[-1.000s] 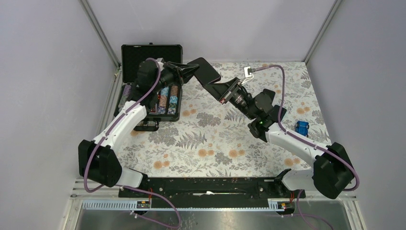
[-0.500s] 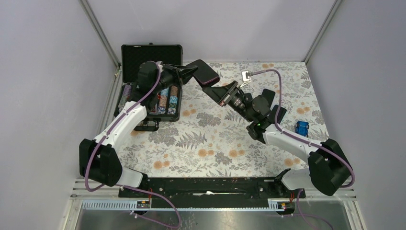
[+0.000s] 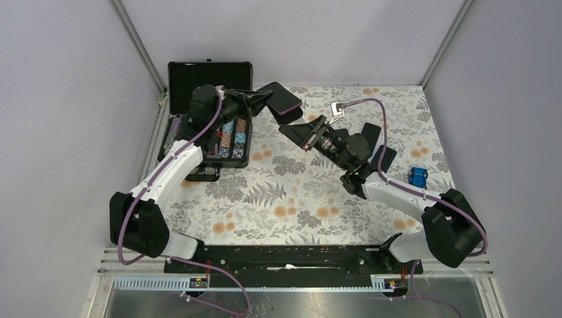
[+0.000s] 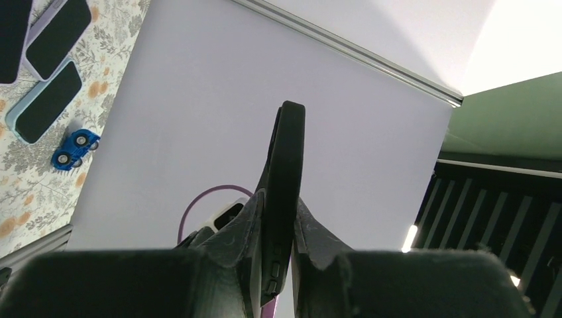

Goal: Take the phone out of the phone case
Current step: Remove the phone case from the phone.

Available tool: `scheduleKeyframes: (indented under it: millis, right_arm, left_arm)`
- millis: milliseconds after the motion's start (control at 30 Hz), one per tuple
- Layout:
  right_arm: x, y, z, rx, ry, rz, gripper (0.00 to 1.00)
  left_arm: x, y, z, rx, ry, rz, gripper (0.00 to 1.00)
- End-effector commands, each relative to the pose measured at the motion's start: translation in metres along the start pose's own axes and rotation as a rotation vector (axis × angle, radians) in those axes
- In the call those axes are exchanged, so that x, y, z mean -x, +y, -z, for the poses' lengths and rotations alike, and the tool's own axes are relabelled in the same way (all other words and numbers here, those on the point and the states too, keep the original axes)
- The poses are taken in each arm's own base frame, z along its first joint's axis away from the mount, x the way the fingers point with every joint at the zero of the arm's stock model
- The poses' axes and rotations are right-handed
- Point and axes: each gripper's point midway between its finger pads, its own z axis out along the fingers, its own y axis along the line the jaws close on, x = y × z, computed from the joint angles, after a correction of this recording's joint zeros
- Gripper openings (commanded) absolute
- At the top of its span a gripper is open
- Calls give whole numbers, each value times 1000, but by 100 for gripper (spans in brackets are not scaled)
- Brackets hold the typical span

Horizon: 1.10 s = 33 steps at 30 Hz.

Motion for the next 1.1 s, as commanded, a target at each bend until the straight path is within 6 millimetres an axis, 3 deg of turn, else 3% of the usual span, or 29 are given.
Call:
scheduleKeyframes:
  millis: [0,133,300,633,800,900,967,1067]
  right_arm:
    - [-26,-46,12,-149,98,-66,37]
    - [-17,-47,17,-131,59,-122,50]
    - [3,-32,19,-72,15,-143,56]
    - [22,41,19,78,44,22,77]
    - [36,75,21,173,3,67,79]
    - [47,76,18,132,-46,16,79]
    - [57,62,17,36,-103,-61,78]
    - [74,77,20,83,-186,-60,78]
  left_arm:
    - [-45,-80,35,-260,111,10,0]
    - [-44,-80,36,-266,105,5,0]
    - [-41,-74,36,-246,78,-36,0]
    - [-38,-66,33,-231,67,-87,0]
    - [-39,-64,32,-235,71,-132,0]
    - [-39,-64,35,-244,56,-153,0]
    - [-41,-65,37,-254,39,-179,0]
    - [-46,-67,41,-276,26,-212,0]
